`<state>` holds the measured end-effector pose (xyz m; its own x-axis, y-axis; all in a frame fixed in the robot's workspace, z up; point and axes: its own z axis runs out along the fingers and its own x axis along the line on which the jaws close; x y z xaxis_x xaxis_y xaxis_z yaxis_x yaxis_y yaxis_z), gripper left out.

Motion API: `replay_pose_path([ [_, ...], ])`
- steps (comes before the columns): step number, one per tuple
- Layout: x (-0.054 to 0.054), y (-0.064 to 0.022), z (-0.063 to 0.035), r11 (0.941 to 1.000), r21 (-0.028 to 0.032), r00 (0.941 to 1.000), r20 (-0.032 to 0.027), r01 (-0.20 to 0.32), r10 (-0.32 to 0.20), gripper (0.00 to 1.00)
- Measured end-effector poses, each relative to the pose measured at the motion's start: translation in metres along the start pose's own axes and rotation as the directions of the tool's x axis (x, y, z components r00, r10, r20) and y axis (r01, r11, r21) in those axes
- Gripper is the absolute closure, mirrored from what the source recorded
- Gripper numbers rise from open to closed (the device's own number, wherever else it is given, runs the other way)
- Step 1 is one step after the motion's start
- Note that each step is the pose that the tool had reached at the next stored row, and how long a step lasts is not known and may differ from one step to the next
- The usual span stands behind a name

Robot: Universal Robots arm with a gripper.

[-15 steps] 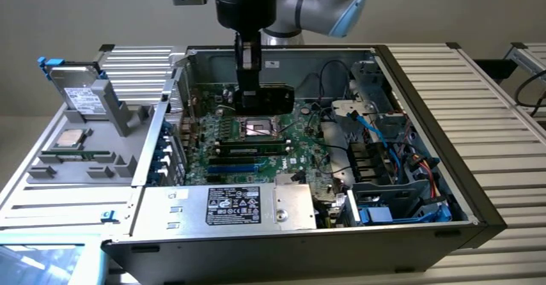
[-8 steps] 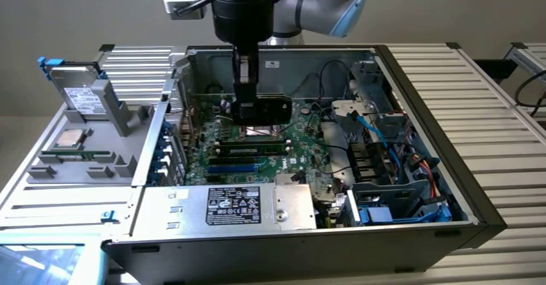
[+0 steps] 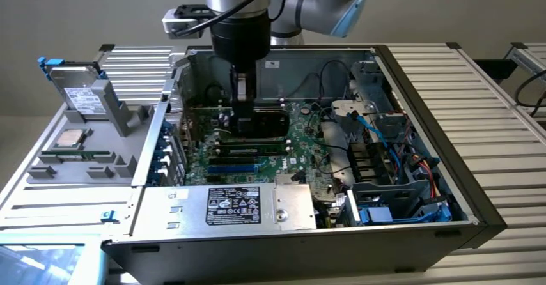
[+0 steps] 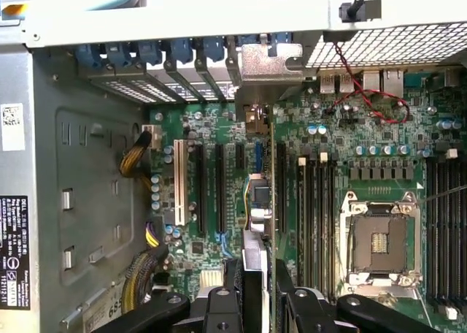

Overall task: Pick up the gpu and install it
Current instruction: 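Insert the gpu into the slot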

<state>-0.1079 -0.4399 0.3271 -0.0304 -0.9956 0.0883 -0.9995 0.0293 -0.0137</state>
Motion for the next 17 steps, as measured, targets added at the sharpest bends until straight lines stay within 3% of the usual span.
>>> replay_pose_path([
  [17,0.001,0.0027,0.0311,1.0000,0.0000,1.0000,0.0000,0.001,-0.001,0.72],
])
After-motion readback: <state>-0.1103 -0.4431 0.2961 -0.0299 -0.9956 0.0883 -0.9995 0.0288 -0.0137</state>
